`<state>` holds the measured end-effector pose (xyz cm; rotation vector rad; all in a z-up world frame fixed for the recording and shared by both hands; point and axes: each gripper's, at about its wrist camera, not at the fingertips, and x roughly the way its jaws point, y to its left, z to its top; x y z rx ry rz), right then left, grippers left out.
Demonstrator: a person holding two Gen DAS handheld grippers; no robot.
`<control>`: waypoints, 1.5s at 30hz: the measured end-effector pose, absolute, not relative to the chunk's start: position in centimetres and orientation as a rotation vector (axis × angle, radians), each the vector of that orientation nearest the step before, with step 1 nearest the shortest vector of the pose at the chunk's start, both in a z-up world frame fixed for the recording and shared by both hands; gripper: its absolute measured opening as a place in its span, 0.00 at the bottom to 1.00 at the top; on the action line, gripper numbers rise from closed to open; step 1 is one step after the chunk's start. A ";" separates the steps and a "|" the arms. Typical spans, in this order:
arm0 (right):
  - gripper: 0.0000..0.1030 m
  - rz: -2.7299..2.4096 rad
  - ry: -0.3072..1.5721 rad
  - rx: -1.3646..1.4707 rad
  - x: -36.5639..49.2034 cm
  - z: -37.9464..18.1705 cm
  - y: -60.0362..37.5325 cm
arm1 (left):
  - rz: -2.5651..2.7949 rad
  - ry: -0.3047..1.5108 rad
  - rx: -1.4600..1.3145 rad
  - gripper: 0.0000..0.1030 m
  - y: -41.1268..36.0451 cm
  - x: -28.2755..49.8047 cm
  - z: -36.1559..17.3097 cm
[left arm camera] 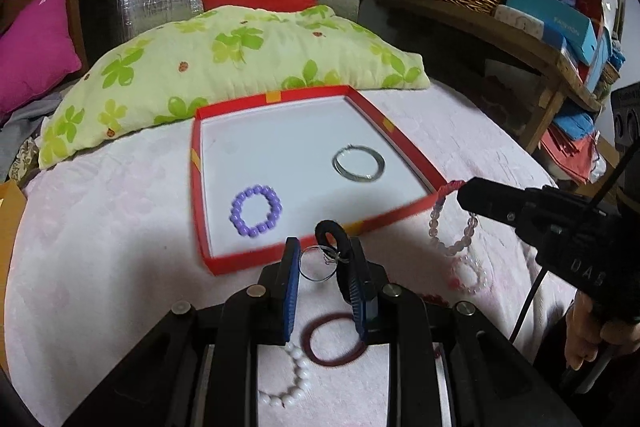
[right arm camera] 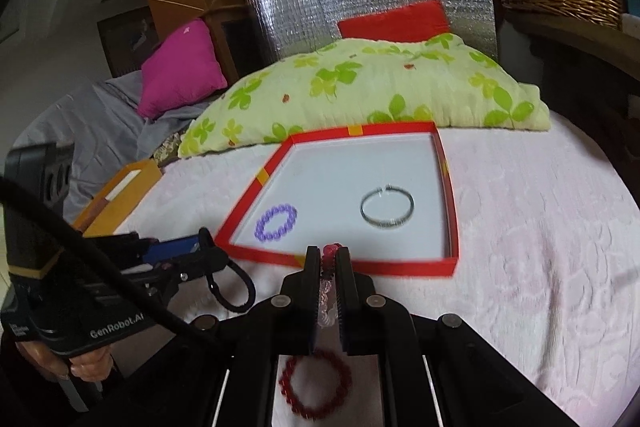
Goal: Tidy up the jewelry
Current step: 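Lower the hair tie into the tray with the left tool while the right releases the pink bracelet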
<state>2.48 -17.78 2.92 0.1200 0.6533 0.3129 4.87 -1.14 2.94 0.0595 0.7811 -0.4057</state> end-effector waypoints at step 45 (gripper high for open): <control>0.43 0.197 0.796 0.256 26.1 0.6 -18.8 | -0.136 0.824 0.093 0.49 -0.3 22.3 0.0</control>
